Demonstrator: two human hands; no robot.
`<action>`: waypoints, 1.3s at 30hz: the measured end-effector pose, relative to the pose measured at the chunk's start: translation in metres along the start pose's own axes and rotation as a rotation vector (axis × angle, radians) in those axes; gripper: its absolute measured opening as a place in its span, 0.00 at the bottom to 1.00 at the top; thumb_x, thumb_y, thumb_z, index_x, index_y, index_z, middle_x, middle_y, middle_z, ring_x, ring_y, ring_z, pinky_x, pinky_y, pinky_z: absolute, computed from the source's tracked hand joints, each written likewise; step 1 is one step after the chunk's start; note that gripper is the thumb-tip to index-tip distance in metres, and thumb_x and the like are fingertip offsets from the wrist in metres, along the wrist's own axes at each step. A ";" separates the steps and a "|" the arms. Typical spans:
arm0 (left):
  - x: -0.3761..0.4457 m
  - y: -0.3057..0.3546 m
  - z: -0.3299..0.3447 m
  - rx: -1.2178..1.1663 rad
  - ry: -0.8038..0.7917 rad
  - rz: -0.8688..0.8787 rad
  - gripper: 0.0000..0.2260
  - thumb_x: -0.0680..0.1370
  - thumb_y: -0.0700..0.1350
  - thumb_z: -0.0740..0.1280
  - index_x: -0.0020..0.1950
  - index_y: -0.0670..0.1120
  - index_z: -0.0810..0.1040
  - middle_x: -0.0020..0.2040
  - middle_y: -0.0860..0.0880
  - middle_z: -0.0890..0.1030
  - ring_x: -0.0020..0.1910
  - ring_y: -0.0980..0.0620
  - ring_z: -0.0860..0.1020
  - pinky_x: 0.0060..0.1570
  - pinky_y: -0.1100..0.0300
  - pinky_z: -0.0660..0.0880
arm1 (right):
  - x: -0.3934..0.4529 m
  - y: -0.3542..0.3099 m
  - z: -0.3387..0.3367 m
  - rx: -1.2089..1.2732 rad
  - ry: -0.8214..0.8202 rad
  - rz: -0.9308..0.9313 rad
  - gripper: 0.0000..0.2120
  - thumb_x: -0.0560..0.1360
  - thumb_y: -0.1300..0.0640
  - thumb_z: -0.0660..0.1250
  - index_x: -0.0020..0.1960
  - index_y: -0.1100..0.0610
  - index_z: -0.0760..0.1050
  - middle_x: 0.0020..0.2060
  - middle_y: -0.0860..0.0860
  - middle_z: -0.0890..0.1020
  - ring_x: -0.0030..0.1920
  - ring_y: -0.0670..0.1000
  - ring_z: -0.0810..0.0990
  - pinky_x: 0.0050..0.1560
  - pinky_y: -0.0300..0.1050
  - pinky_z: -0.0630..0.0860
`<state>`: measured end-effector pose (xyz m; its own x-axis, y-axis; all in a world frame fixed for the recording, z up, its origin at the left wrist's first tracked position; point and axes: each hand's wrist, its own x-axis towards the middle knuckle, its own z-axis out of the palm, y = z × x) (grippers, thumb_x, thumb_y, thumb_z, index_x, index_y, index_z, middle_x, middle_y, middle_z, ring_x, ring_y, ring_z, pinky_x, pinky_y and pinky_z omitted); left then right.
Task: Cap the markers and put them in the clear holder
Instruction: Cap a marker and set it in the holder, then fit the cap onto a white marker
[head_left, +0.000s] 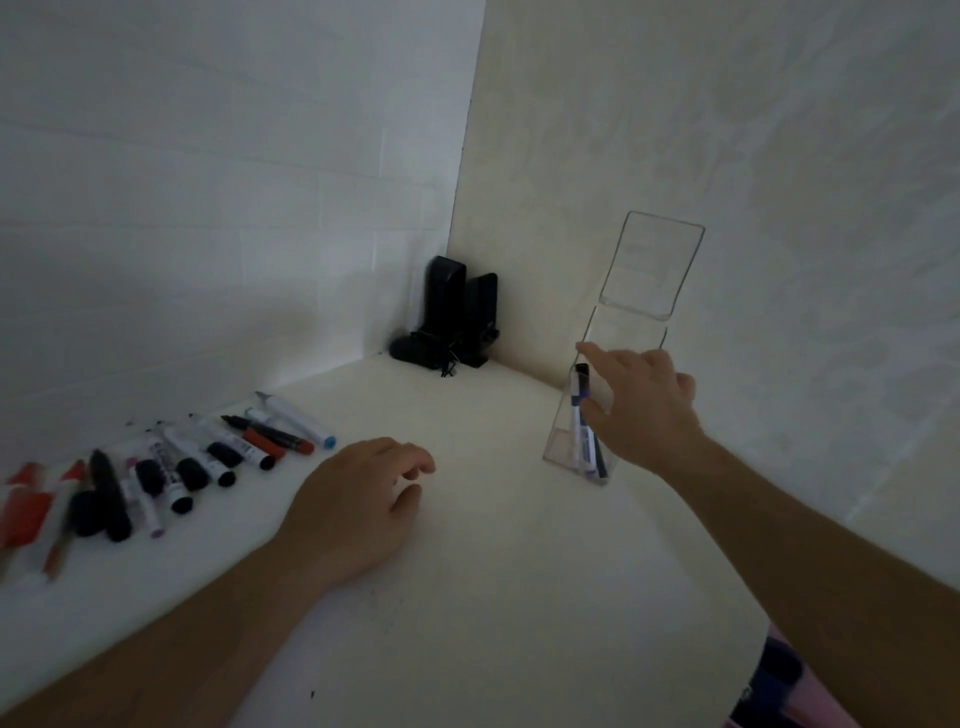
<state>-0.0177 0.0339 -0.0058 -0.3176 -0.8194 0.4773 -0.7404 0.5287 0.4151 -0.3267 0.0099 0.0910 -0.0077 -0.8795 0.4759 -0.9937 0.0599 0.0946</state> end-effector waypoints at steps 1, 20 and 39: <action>-0.001 0.001 -0.004 0.008 0.025 -0.012 0.08 0.78 0.51 0.65 0.54 0.63 0.74 0.47 0.63 0.76 0.44 0.61 0.75 0.43 0.62 0.76 | -0.003 -0.005 -0.002 -0.006 0.112 -0.012 0.25 0.75 0.46 0.66 0.72 0.40 0.67 0.59 0.47 0.77 0.61 0.57 0.71 0.55 0.58 0.70; 0.008 -0.028 0.004 0.358 -0.101 -0.051 0.18 0.71 0.57 0.56 0.29 0.46 0.73 0.25 0.51 0.74 0.24 0.54 0.72 0.28 0.59 0.73 | 0.094 -0.282 0.085 0.789 -0.581 -0.653 0.19 0.84 0.60 0.59 0.73 0.50 0.74 0.39 0.41 0.72 0.31 0.36 0.76 0.36 0.26 0.69; 0.014 -0.029 0.001 0.301 0.024 -0.172 0.16 0.77 0.59 0.61 0.34 0.52 0.69 0.31 0.53 0.73 0.30 0.57 0.73 0.31 0.58 0.74 | 0.044 -0.200 0.088 0.613 -0.476 -0.621 0.06 0.79 0.51 0.66 0.49 0.42 0.82 0.47 0.52 0.76 0.48 0.53 0.79 0.51 0.50 0.77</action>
<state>-0.0017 0.0074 -0.0123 -0.1611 -0.8835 0.4399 -0.9246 0.2910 0.2457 -0.1378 -0.0819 0.0160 0.6234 -0.7776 0.0819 -0.7211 -0.6122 -0.3245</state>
